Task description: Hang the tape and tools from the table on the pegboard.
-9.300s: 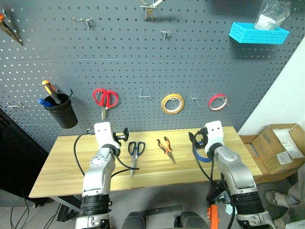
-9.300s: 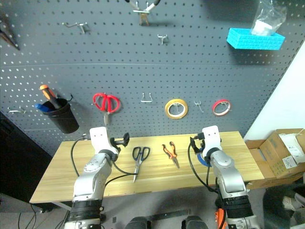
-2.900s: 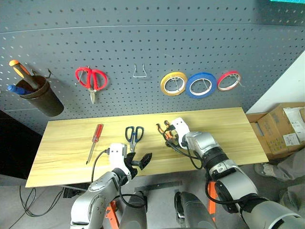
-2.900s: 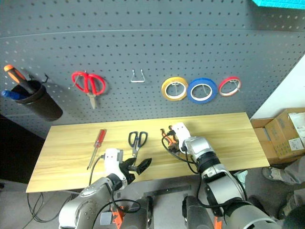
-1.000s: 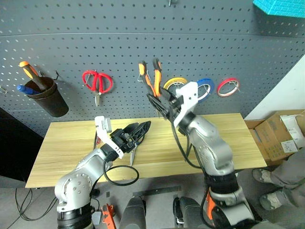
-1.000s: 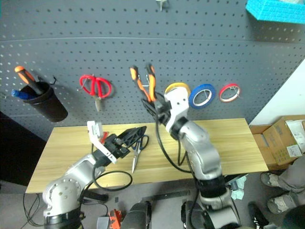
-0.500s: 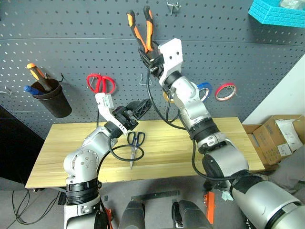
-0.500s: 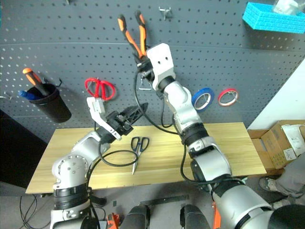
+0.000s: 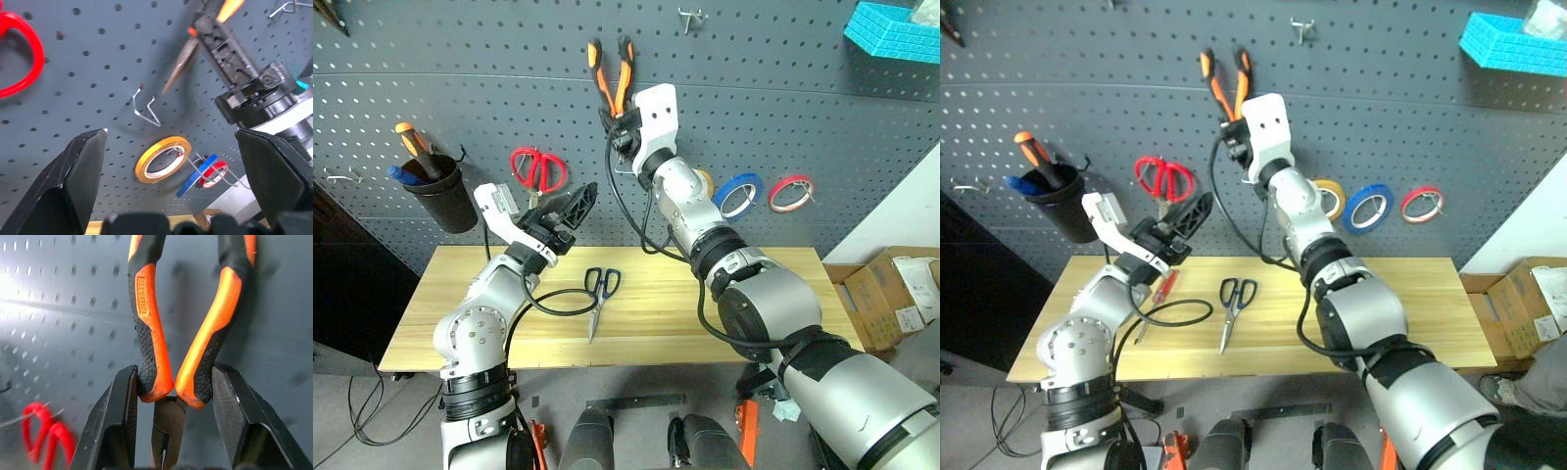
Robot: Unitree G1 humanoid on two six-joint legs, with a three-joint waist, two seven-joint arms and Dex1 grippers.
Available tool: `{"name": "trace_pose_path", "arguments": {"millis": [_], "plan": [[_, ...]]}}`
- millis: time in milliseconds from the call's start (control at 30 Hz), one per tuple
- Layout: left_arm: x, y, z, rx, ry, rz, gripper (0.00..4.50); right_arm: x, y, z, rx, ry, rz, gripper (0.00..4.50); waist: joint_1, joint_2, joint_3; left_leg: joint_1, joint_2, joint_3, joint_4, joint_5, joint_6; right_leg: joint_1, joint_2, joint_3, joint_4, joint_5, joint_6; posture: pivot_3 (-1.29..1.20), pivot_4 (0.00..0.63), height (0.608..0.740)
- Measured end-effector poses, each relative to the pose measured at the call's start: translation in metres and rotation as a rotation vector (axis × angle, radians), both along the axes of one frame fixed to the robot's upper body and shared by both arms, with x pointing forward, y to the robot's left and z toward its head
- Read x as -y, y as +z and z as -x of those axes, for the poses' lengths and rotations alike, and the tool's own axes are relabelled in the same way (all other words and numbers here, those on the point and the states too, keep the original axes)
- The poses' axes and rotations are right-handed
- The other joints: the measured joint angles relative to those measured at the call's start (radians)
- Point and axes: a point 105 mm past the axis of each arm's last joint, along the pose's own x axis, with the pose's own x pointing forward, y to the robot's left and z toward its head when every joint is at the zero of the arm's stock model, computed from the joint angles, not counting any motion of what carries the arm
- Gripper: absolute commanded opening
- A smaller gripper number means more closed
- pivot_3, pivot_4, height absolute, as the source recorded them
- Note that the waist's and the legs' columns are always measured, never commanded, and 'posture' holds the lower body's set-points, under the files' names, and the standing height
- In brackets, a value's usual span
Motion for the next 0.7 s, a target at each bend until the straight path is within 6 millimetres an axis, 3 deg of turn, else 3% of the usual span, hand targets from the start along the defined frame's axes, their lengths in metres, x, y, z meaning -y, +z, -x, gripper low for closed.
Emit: {"name": "trace_pose_path", "arguments": {"millis": [133,367,533,700], "plan": [[-0.002,-0.001,0.000,-0.005,0.007,-0.011,4.50,0.001,-0.017,-0.005,-0.099,0.004,0.021,1.75,0.016,0.000,0.000,0.000,0.000,0.000,0.000,0.002,0.002,0.000,0.000,-0.001,0.001,0.001,-0.002,0.35,0.052,0.740],[-0.004,-0.001,0.000,-0.004,0.011,-0.018,4.50,0.013,-0.025,-0.010,-0.118,-0.025,0.044,1.75,0.033,0.000,0.000,0.000,0.000,0.000,0.000,0.006,0.002,0.000,0.000,0.000,0.000,0.005,-0.002,0.33,0.044,0.740],[-0.004,-0.001,-0.001,-0.008,0.006,-0.014,4.50,0.015,-0.021,-0.010,-0.090,-0.033,0.042,1.75,0.033,0.000,0.000,0.000,0.000,0.000,0.000,0.008,0.003,0.000,0.001,0.000,-0.001,0.008,-0.003,0.32,0.034,0.740],[-0.001,0.004,-0.005,0.004,-0.007,-0.009,4.50,0.018,0.000,-0.005,0.030,-0.048,0.009,1.75,0.033,0.000,0.000,0.000,0.000,0.000,0.000,0.008,0.003,0.000,0.001,0.000,-0.001,0.008,-0.002,0.32,0.036,0.740]]}}
